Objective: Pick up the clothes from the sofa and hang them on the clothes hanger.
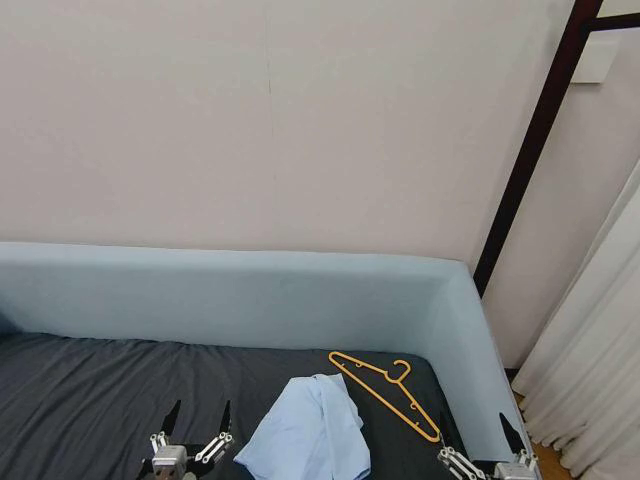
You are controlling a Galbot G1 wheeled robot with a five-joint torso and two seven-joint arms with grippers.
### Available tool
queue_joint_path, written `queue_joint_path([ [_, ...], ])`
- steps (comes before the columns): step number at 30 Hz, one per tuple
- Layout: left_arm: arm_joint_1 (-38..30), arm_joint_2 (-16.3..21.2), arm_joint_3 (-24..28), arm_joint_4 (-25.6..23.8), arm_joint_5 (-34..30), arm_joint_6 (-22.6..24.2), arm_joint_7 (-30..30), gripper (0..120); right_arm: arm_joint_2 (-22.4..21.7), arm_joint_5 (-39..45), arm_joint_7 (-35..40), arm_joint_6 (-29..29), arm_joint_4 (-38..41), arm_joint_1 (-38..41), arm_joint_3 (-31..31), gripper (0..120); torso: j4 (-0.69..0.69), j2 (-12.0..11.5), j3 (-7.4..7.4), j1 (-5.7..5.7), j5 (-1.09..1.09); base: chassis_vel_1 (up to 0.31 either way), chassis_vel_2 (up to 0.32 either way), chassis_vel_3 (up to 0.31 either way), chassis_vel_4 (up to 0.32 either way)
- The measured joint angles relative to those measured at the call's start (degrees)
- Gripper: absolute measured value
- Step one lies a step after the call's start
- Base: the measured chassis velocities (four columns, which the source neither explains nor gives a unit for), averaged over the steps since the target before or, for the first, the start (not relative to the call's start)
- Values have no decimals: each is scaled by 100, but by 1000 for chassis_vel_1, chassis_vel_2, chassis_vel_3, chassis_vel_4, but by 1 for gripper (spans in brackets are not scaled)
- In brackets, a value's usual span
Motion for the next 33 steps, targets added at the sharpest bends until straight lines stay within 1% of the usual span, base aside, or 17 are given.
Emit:
queue_joint_path([
  [8, 7, -18, -13, 50, 1, -34, 0, 94, -45, -19, 10, -38, -53, 22, -35, 100, 0, 0, 0, 0, 0, 0, 0, 0, 0],
  [12, 71, -6, -52, 163, 3, -122, 3, 94, -300, -124, 14, -101, -112, 69, -66, 100, 0, 0, 0, 0, 0, 0, 0, 0, 0],
  [13, 71, -6, -52, 163, 3, -122, 3, 94, -300, -124, 14, -101, -112, 69, -66, 100, 0, 0, 0, 0, 0, 0, 0, 0, 0],
  [15, 105, -8, -68, 219, 12, -173, 3, 94, -498, -150, 16, -148, -152, 113, -87, 100, 0, 0, 0, 0, 1, 0, 0, 0, 0],
  [16, 112, -8, -66, 262, 17, -195, 3, 94, -672, -174, 16, -183, -182, 139, -98, 100, 1, 0, 0, 0, 1, 0, 0, 0, 0],
  [17, 112, -8, -66, 262, 17, -195, 3, 94, -672, -174, 16, -183, -182, 139, -98, 100, 1, 0, 0, 0, 1, 0, 0, 0, 0],
  [18, 91, 7, -40, 303, 17, -197, 10, 94, -825, -200, 15, -208, -209, 148, -98, 100, 1, 0, 0, 0, 1, 0, 0, 0, 0],
  [19, 82, 9, -27, 327, 17, -198, 20, 94, -943, -211, 13, -236, -235, 159, -100, 100, -2, 0, 0, 0, 1, 0, 0, 0, 0],
  [22, 122, -15, -35, 411, 15, -241, 49, 94, -1521, -223, 0, -425, -415, 394, -202, 100, -1, 0, 0, 0, 0, 0, 0, 0, 0],
  [23, 122, -15, -35, 411, 15, -241, 49, 94, -1521, -223, 0, -425, -415, 394, -202, 100, -1, 0, 0, 0, 0, 0, 0, 0, 0],
  [27, 231, -75, -86, 554, 21, -328, 63, 94, -2146, -345, -88, -557, -807, 881, -502, 100, 0, 0, 0, 0, 1, 0, 0, 0, 0],
  [28, 231, -75, -86, 554, 21, -328, 63, 94, -2146, -345, -88, -557, -807, 881, -502, 100, 0, 0, 0, 0, 1, 0, 0, 0, 0],
  [29, 254, -89, -90, 575, 31, -340, 66, 94, -2267, -378, -102, -572, -915, 1012, -590, 100, 0, 0, 0, 0, 2, 0, 0, 0, 0],
  [30, 286, -112, -97, 602, 66, -361, 69, 95, -2496, -442, -132, -587, -1096, 1265, -771, 100, 0, 0, 0, 0, 1, 0, 0, 0, 0],
  [32, 335, -167, -102, 616, 119, -379, 73, 95, -2813, -573, -197, -594, -1397, 1631, -1112, 100, 1, 0, 0, 0, 1, 0, 0, 0, 0],
  [33, 335, -167, -102, 616, 119, -379, 73, 95, -2813, -573, -197, -594, -1397, 1631, -1112, 100, 1, 0, 0, 0, 1, 0, 0, 0, 0],
])
